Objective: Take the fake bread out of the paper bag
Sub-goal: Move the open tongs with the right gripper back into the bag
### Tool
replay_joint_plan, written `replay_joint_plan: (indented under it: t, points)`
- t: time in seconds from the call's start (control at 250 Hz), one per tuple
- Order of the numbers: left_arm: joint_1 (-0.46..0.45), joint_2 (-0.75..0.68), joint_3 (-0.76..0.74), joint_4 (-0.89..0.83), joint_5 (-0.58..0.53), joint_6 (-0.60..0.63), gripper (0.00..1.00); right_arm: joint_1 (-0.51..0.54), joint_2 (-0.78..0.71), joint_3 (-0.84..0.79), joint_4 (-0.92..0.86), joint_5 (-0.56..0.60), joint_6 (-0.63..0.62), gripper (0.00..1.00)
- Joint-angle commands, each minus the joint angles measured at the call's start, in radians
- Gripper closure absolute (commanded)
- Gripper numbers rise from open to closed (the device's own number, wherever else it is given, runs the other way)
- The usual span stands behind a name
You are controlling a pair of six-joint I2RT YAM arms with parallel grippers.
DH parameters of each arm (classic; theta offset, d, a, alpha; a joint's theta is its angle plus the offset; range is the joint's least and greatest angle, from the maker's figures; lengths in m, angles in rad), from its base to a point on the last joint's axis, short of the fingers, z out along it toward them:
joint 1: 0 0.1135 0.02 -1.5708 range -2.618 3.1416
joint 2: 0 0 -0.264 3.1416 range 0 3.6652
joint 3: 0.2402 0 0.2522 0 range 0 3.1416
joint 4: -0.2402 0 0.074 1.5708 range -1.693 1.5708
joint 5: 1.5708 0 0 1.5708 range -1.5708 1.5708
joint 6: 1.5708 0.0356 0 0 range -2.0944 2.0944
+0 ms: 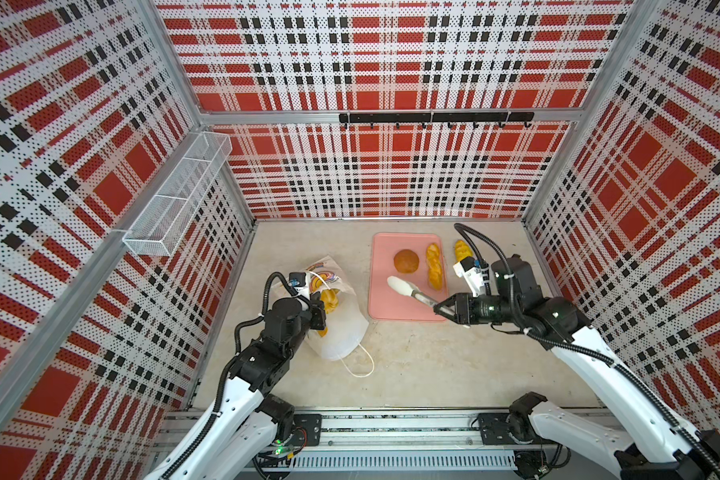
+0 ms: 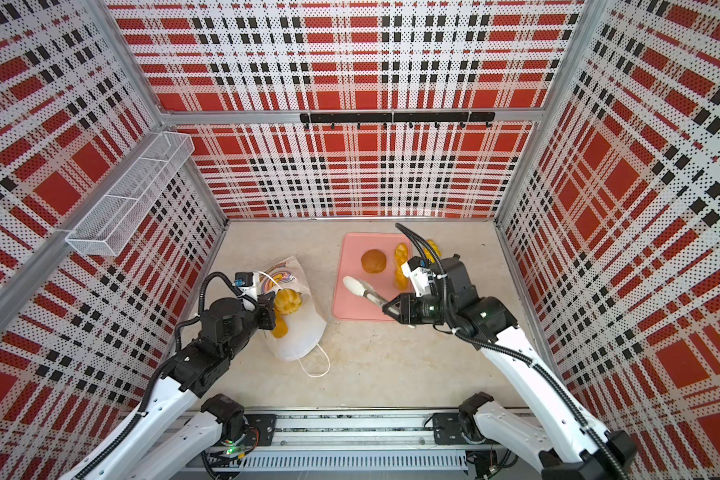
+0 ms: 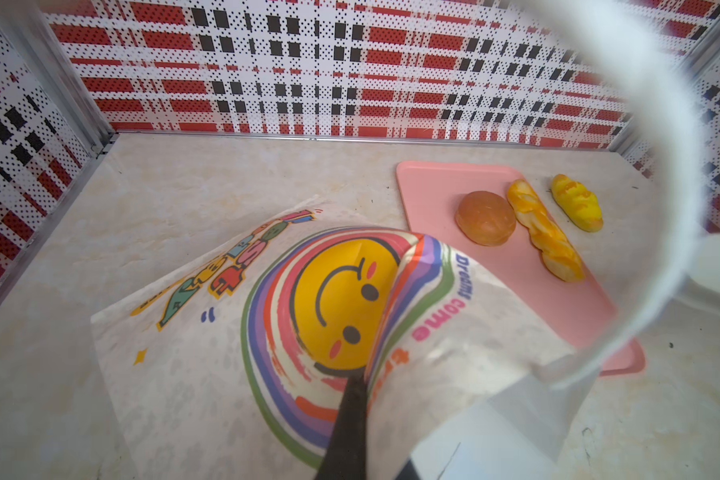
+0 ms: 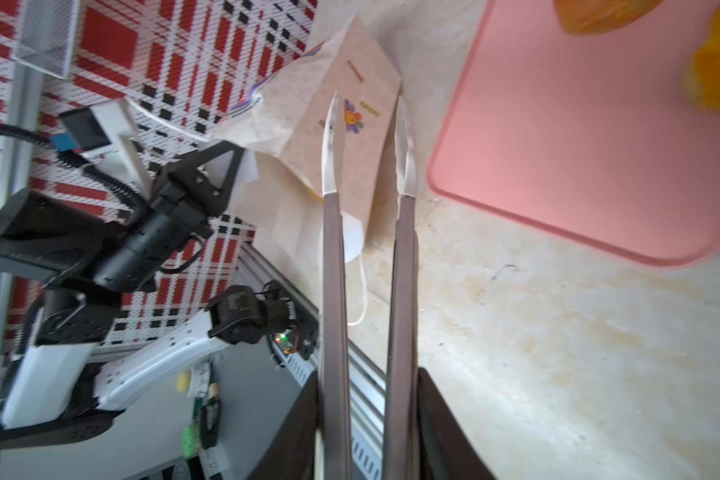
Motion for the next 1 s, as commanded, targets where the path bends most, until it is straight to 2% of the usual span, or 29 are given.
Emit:
replay_joint_plan:
  t: [0.0,0.16,0.304,0.472,0.68,0.852,0.996]
  points:
    - [-0.006,-0.013,-0.018,0.018,-0.011,-0.021,1.0,0.138,-0.043,-0.056,0.164,0.049,0.164,0.63]
    - [-0.006,-0.009,-0.021,0.027,-0.02,-0.023,1.0,0.348,-0.023,-0.083,0.225,0.136,0.234,0.62]
    - [-0.005,0.007,-0.019,0.037,-0.014,-0.021,1.0,0.441,0.048,-0.094,0.35,0.159,0.285,0.62]
    - [-0.006,0.009,-0.023,0.044,-0.012,-0.025,1.0,0.454,0.155,-0.145,0.601,0.183,0.381,0.61]
    - [-0.003,0.015,-0.022,0.058,-0.007,-0.022,1.0,0.454,0.356,-0.165,0.867,0.234,0.498,0.62]
    - [-0.001,0.014,-0.023,0.06,-0.003,-0.022,1.0,0.454,0.475,-0.187,1.048,0.275,0.591,0.62]
    - [0.002,0.015,-0.024,0.065,0.006,-0.022,1.0,0.454,0.545,-0.166,1.117,0.29,0.613,0.61]
